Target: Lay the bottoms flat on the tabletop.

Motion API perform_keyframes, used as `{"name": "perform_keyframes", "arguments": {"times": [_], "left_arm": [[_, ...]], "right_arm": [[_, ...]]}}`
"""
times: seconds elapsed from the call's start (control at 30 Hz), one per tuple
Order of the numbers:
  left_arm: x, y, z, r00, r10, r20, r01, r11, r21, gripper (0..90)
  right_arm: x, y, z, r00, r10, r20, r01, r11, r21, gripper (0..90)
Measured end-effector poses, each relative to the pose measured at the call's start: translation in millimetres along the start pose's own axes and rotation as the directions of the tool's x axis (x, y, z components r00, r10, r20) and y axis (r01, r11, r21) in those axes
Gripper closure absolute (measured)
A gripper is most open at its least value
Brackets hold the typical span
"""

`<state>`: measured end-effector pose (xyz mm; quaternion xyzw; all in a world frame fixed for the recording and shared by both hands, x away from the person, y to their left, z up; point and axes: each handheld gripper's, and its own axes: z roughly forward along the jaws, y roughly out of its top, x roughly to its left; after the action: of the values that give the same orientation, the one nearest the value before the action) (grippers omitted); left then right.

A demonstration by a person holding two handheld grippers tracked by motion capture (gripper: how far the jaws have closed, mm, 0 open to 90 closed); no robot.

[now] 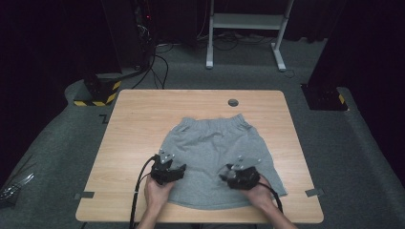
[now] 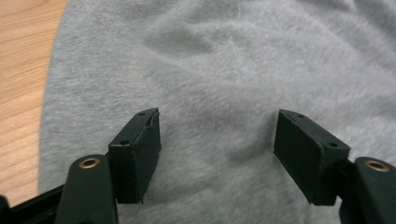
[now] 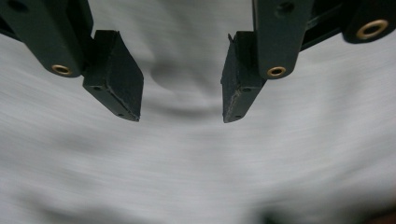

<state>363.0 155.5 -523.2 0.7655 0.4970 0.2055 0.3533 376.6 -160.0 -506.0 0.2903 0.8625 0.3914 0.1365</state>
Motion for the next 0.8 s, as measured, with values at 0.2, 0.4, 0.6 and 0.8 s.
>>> {"name": "perform_keyframes", "arguments": {"times": [0.2,0.4,0.6,0.8], "left_arm": [[-3.1,-9.2,-4.7,0.9977,0.066,-0.016,-0.066,0.9977,-0.015,29.6],[-4.2,-11.6,-7.7,0.9979,0.065,-0.011,-0.065,0.9978,-0.012,28.7],[-0.1,-9.3,-12.8,0.9994,0.023,0.025,-0.023,0.9996,-0.02,29.7],[10.4,-0.4,-23.7,0.9988,-0.029,0.039,0.032,0.9972,-0.068,30.4]], "right_arm": [[-38.2,-20.6,0.2,0.9833,0.123,0.134,-0.129,0.991,0.037,44.4],[-28.3,-26.2,-5.9,0.9913,0.066,0.114,-0.071,0.997,0.04,42.4],[-30.9,-22.3,-13.9,0.989,0.073,0.129,-0.072,0.997,-0.01,41.1],[-44.4,-14.0,-29.9,0.9819,0.108,0.156,-0.098,0.993,-0.069,40.5]]}}
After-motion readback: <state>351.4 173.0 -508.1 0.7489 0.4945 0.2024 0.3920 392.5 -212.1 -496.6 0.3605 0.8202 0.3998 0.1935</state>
